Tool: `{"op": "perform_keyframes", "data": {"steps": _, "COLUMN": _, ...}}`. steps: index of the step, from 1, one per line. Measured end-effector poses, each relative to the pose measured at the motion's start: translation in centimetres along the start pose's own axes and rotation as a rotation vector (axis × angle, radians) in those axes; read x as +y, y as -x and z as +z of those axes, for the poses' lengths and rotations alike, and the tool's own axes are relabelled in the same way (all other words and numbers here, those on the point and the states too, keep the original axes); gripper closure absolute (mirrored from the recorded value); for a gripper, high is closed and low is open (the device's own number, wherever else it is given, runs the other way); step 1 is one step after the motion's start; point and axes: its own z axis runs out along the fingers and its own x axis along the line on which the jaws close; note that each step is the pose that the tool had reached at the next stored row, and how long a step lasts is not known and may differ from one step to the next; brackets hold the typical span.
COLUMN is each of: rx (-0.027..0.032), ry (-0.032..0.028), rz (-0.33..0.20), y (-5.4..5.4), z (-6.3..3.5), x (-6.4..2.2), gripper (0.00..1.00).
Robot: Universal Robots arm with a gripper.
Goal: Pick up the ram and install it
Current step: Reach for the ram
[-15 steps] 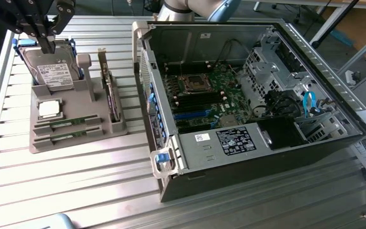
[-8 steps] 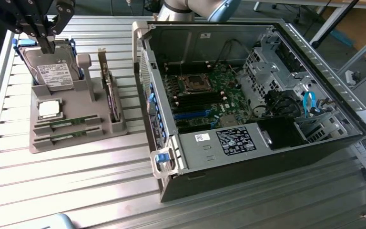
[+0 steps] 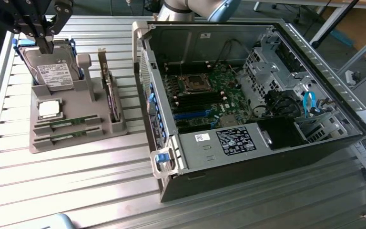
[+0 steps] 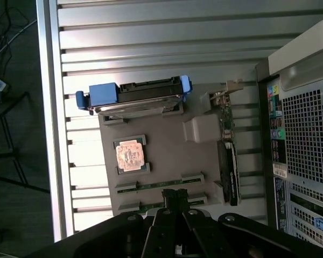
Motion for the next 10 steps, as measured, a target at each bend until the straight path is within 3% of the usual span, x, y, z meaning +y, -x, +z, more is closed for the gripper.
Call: {"op": "perform_keyframes", "data": {"steps": 10, "rx": 0.0, "ry": 0.0, "rz": 0.0, "y": 0.06, "z": -0.04, "x": -0.8, "gripper": 0.9}}
